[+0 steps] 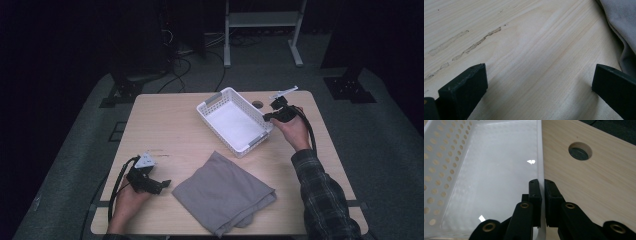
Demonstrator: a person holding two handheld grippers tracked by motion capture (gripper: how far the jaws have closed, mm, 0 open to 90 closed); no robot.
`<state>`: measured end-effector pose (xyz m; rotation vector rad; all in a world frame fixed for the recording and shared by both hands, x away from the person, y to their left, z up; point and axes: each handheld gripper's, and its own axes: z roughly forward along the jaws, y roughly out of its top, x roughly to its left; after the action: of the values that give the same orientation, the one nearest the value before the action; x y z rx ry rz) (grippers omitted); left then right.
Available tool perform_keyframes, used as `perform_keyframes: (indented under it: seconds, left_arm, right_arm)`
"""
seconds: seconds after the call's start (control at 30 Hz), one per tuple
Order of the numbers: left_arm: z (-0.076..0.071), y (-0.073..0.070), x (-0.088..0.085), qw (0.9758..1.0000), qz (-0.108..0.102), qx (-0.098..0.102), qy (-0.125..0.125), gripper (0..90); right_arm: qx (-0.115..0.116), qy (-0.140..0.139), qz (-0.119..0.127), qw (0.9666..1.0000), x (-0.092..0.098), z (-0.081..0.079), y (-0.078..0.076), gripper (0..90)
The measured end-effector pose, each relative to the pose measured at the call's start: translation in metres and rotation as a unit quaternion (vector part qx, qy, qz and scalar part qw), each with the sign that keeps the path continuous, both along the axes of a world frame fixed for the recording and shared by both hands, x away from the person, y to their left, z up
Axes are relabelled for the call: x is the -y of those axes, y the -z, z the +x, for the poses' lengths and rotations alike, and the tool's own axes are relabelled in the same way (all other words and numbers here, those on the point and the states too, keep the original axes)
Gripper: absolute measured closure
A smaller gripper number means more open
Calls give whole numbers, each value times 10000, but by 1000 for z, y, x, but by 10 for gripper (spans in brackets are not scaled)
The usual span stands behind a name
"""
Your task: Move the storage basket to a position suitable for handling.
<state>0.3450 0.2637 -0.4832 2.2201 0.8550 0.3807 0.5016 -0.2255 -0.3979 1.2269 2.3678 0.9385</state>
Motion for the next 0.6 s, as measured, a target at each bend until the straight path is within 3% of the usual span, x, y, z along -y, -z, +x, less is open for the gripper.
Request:
perform_keyframes:
  seconds: [0.33, 0.6]
  left_arm:
    - [0, 0, 0, 10000, -7, 9, -2, 0]
    - [0, 0, 0, 10000, 3, 0, 0, 0]
  right_arm:
    - [-104, 224, 18, 9997, 43, -16, 8, 840]
    - [-142, 333, -20, 9993, 58, -22, 14, 837]
